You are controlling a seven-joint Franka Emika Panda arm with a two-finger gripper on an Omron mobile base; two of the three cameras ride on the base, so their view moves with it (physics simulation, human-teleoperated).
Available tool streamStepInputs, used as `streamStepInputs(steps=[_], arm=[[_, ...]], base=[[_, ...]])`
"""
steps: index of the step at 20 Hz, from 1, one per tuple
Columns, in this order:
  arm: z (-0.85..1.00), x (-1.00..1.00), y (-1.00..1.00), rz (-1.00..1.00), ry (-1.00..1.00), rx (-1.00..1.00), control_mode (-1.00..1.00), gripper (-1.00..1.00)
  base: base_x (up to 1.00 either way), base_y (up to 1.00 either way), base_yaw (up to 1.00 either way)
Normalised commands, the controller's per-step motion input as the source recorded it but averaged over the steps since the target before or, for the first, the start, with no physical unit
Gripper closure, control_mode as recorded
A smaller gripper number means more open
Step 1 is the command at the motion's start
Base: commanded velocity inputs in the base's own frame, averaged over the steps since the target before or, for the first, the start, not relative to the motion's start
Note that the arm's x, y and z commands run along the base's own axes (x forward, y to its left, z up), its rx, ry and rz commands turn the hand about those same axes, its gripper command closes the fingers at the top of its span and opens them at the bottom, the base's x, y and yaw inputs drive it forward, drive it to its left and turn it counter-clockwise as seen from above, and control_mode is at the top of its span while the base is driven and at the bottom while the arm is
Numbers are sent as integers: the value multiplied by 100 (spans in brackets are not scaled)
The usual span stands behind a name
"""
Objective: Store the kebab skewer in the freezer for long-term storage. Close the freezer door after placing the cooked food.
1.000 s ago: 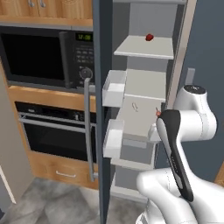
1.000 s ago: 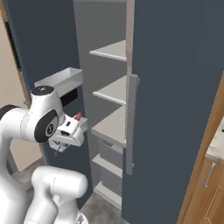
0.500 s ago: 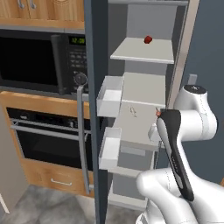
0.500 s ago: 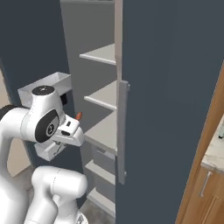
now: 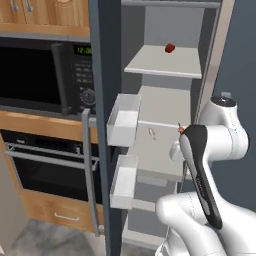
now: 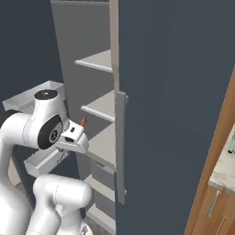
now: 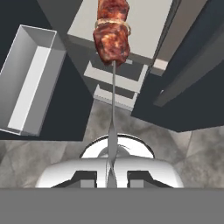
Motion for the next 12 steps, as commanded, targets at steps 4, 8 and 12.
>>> streamStepInputs(steps=[4,8,12], arm=[[0,0,0,0,0,0,100,100],[0,0,0,0,0,0,100,100],[0,0,0,0,0,0,100,100]], base=[[38,29,-4],[38,8,-3],[34,0,0]])
